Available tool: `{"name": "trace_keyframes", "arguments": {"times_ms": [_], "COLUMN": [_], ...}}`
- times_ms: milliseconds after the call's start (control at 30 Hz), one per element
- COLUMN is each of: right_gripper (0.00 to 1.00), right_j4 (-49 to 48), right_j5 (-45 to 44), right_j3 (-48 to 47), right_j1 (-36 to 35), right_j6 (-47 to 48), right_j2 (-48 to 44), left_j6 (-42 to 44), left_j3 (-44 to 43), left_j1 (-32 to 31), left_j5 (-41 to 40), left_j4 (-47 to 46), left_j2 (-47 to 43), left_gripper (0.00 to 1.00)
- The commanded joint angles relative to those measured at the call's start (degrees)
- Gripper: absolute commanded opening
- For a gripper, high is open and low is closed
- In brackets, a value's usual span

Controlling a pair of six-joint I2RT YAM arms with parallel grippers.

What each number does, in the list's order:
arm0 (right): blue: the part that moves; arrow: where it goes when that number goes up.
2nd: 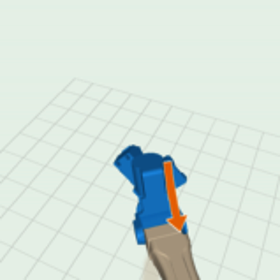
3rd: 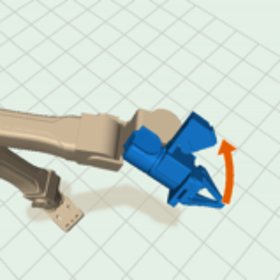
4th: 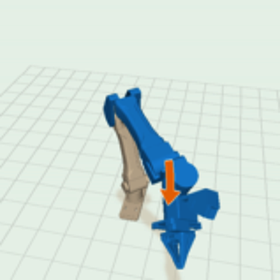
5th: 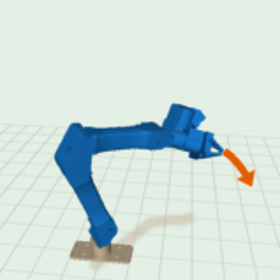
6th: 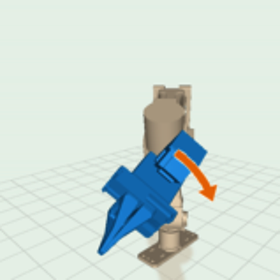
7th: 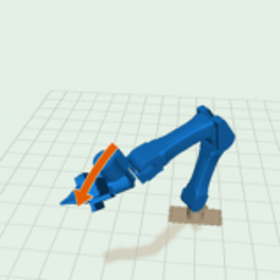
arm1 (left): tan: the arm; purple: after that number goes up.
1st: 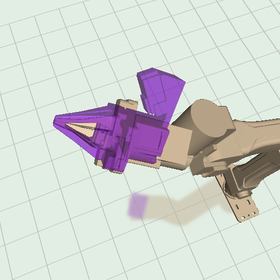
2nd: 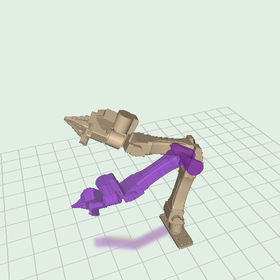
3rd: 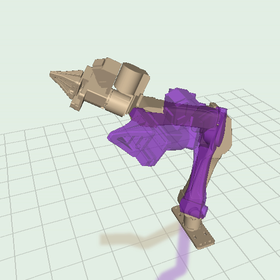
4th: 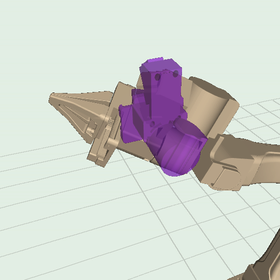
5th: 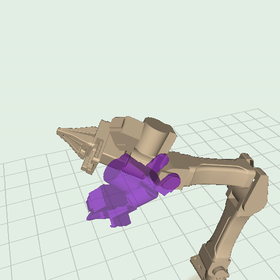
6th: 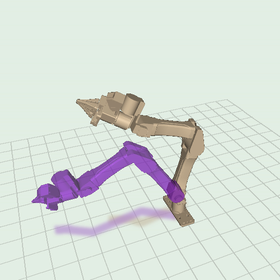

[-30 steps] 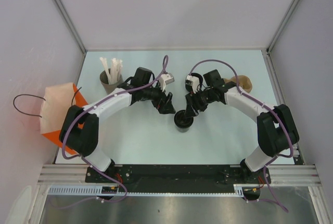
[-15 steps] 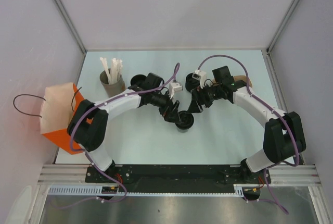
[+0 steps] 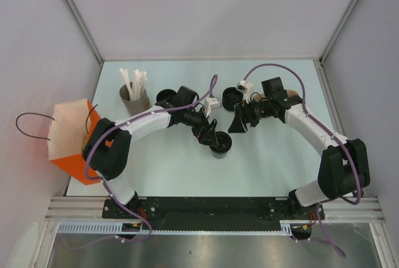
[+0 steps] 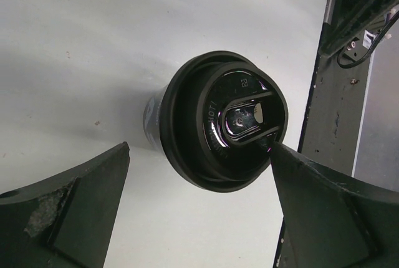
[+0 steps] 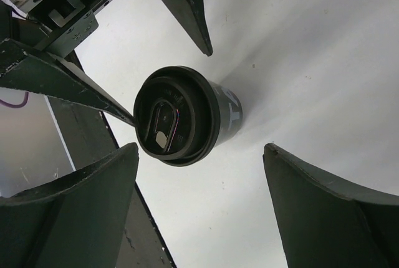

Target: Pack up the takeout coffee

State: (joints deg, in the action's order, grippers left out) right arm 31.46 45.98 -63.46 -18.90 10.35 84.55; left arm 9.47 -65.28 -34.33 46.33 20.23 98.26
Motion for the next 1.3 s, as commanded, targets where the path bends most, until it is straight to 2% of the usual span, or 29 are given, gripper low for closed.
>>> {"name": "trace_keyframes", "arguments": {"times_ms": [0,600,867,1267], "right_gripper": [0.86,0.84,0.83,0.81], "right_j4": [0.3,1.2,1.4,1.4], "right_j5": [1.4,1.0,1.0,-1.6], "right_j3": [-1.9,-2.0,-1.9,-2.0], "right_j1": [0.2,0.5,0.3,-1.4], "right_j6": [0.8,1.9,2.3,2.7], "right_j2": [-1.4,-0.8,1.4,3.1], "left_j6": [-1.8,-3.3,-3.0,-3.1], "left_j3": [-2.0,-6.1,-5.1,-5.5], "left_j1": [0.5,1.5,2.0,1.6], "left_j5": [-0.7,0.4,1.5,1.5], "left_j4": [-2.6,-0.5,-1.4,-1.3], "left_j2": [-0.3,3.7,0.1,1.5], "left_gripper": [1.00,1.00,1.00,1.00]}}
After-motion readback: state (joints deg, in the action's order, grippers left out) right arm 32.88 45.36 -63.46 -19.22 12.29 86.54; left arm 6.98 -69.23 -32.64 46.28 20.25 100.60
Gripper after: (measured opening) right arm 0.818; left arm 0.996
